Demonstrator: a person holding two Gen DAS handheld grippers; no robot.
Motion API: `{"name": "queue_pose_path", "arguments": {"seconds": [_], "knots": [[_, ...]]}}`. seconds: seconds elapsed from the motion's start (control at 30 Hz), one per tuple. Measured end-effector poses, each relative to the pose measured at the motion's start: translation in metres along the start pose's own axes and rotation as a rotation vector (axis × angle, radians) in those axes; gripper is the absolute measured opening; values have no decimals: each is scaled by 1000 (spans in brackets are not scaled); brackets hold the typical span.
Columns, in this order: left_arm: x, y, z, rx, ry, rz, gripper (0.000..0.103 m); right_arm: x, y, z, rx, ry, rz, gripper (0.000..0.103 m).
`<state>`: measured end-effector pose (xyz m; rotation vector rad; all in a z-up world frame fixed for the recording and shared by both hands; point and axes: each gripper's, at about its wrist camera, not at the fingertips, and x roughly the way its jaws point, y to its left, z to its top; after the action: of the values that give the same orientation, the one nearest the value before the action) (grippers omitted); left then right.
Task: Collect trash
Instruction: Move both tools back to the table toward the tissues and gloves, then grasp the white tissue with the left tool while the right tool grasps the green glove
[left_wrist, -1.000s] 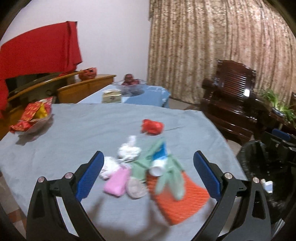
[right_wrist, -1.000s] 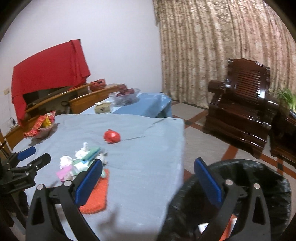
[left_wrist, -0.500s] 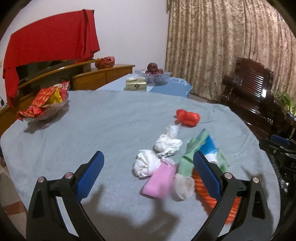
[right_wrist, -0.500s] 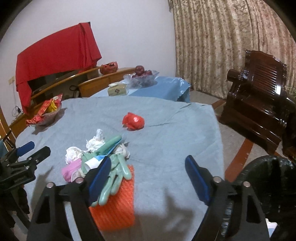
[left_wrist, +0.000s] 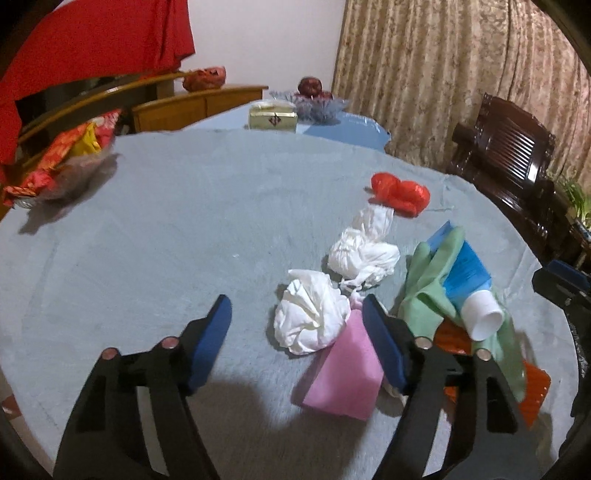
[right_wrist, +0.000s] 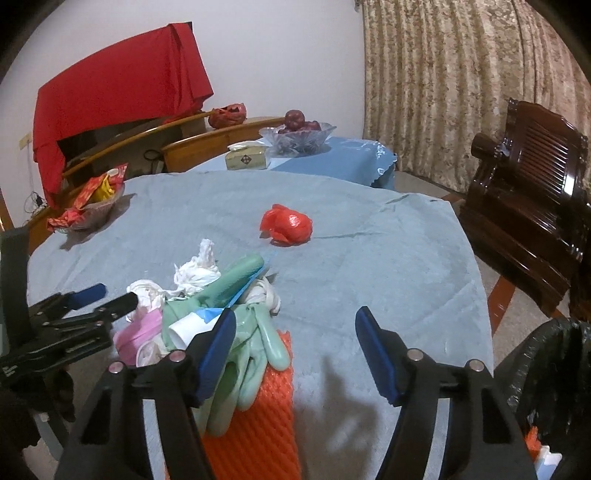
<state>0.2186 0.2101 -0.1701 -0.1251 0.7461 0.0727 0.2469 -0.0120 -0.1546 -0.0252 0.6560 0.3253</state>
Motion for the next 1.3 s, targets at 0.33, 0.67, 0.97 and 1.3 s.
{"name": "queue_pose_path", "arguments": {"seconds": [0.33, 0.67, 0.97, 1.3], "knots": [[4, 2, 2, -24, 3, -60, 24, 2, 12, 2, -22, -2, 29, 65], [-47, 12, 11, -56, -111, -15, 24, 2, 37, 1, -42, -4, 81, 65], [-48, 16, 0, -53, -74, -22, 24, 27, 66, -6, -83, 41, 76, 65], [-48, 7, -1, -44, -76, -39, 24, 30, 60, -9, -125, 67, 42, 46]]}}
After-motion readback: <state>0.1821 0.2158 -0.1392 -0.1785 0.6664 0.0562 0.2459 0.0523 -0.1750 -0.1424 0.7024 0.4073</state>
